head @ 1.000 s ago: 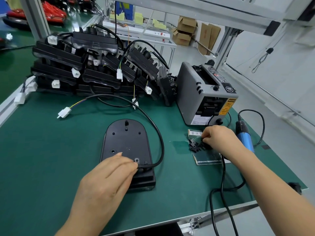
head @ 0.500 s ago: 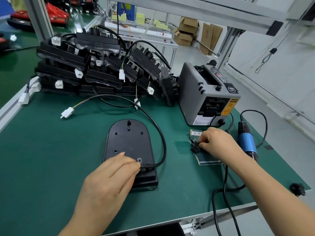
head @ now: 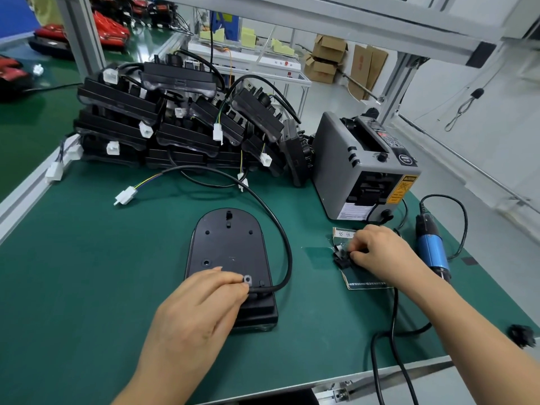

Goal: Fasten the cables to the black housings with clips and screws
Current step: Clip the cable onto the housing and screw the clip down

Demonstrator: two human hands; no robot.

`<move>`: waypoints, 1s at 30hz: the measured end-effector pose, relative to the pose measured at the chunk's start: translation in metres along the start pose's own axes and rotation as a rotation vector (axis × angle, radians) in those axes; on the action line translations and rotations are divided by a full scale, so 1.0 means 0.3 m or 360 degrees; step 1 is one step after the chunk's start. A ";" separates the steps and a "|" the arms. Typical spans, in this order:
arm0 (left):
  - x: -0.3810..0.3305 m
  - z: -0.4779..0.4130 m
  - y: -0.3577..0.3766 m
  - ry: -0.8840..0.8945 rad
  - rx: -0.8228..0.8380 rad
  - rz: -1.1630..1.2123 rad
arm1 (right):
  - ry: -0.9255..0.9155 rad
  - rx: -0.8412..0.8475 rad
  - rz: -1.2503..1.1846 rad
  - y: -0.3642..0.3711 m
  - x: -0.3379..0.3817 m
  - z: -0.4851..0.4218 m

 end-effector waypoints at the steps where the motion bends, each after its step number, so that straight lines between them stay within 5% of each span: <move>1: 0.002 0.000 -0.001 -0.0009 -0.0001 0.0001 | -0.0002 -0.0017 -0.0002 -0.005 -0.002 0.001; 22: 0.002 0.002 0.003 -0.0011 0.0027 -0.0041 | -0.0010 -0.0012 -0.0004 -0.008 0.025 0.018; 30: 0.002 -0.005 0.001 -0.0027 0.0043 -0.0067 | 0.0394 -0.0191 -0.0989 -0.046 -0.030 0.068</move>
Point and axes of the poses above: each hand's wrist, its own z-axis away from the middle knuckle, its own y-axis out of the palm, x = y × z, the point moved 10 cm from there along -z, towards the middle knuckle, and after that the axes turned 4 degrees about -z, right-handed, at the moved point
